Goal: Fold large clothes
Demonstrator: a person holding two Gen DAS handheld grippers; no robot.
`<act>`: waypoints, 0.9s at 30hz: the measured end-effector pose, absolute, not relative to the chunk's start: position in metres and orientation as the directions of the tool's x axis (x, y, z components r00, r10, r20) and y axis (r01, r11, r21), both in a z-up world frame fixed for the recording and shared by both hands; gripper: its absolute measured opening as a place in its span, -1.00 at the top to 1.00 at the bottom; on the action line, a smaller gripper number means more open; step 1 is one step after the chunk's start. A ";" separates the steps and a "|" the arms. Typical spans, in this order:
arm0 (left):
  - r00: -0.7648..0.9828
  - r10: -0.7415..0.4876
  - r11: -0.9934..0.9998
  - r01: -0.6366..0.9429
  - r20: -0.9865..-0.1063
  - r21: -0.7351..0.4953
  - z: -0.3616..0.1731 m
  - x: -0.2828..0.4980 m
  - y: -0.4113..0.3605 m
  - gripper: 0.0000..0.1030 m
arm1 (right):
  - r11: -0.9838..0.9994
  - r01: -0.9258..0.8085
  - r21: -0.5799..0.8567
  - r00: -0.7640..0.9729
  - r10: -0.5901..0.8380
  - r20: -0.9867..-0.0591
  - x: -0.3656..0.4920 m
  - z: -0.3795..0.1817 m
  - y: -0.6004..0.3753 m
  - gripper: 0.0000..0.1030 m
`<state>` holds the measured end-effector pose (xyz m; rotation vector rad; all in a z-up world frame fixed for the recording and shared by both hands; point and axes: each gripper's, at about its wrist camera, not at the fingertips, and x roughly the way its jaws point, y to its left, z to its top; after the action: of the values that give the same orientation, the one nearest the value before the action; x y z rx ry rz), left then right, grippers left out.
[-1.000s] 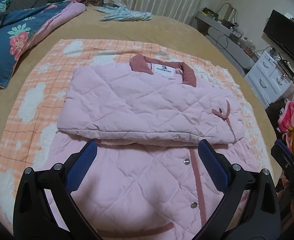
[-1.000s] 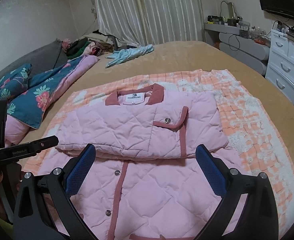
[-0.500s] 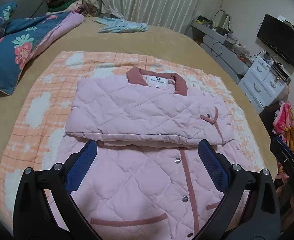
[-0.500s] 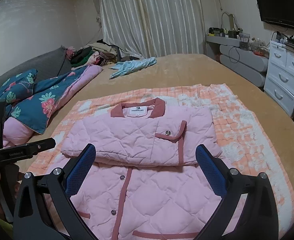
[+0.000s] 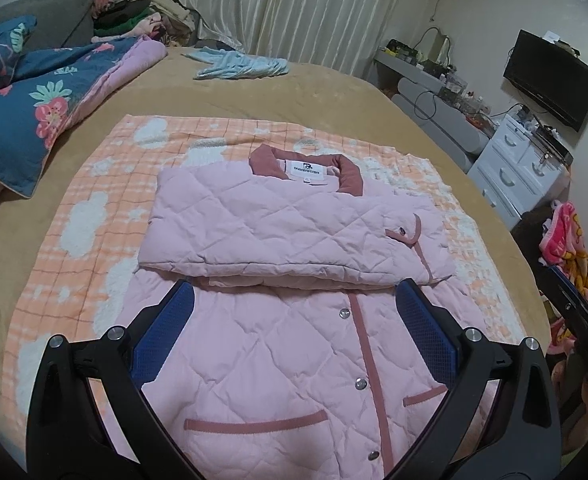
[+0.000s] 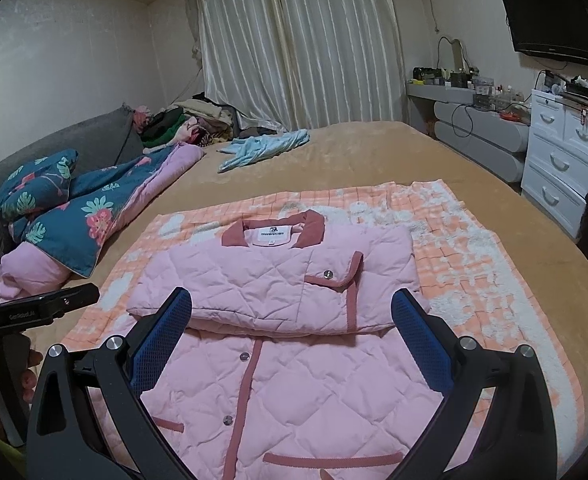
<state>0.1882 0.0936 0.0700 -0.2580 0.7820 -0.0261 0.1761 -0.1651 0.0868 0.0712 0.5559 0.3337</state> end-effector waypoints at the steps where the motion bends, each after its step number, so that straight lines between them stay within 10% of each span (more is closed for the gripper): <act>1: 0.711 -0.117 0.968 -0.073 -0.694 -0.239 0.070 0.188 0.094 -0.83 | 0.944 -0.291 0.156 0.798 0.329 -0.505 0.175 0.088 -0.165 -0.92; 27: 0.700 -0.085 0.982 -0.064 -0.709 -0.180 0.050 0.133 0.095 -0.83 | 0.954 -0.289 0.080 0.800 0.287 -0.527 0.142 0.074 -0.183 -0.92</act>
<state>0.1330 0.0953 0.0498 -0.1973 0.7970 -0.0117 0.1423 -0.1828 0.0744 -0.0040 0.5647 0.3084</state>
